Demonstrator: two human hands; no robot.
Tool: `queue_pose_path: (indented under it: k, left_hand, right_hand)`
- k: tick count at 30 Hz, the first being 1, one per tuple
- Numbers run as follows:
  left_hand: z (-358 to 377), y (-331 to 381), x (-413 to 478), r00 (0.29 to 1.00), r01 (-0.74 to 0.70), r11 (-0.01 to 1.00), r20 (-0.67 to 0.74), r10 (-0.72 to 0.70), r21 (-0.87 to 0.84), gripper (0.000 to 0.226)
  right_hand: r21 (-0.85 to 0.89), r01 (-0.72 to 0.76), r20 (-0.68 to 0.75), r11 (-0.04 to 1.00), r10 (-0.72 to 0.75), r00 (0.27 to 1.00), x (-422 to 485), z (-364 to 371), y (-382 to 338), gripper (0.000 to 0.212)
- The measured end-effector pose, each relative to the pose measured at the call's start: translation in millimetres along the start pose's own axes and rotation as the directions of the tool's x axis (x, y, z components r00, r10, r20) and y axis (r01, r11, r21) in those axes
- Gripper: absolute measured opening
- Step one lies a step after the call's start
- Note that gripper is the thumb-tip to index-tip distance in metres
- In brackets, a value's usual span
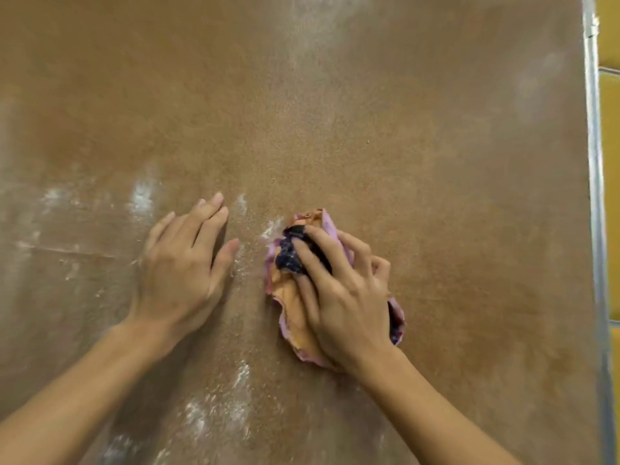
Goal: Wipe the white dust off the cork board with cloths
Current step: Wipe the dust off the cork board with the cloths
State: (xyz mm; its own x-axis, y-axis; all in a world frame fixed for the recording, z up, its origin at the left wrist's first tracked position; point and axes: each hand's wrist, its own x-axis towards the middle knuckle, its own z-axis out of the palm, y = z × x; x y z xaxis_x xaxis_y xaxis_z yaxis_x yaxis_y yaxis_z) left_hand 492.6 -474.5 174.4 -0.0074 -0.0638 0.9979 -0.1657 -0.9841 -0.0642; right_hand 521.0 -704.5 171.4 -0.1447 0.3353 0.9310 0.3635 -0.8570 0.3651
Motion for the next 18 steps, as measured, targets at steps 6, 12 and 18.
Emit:
queue_pose_path:
  k: [6, 12, 18]
  left_hand:
    - [-17, -11, 12, 0.997, -0.075, 0.997, 0.028, 0.075, -0.018, 0.049]
    - [-36, -28, 22, 0.994, -0.11, 0.994, 0.01, 0.11, -0.002, 0.04]
    - [-51, -79, 7, 0.996, 0.011, 0.999, -0.088, -0.008, 0.038, 0.032]
  right_hand:
    - [0.013, -0.323, -0.111, 0.946, 0.322, 0.94, 57, 19, -28, 0.041]
    - [-0.051, -0.04, -0.033, 0.998, 0.039, 0.999, 17, 14, -43, 0.04]
    - [-0.076, -0.41, -0.103, 0.909, 0.402, 0.91, 56, 32, -78, 0.043]
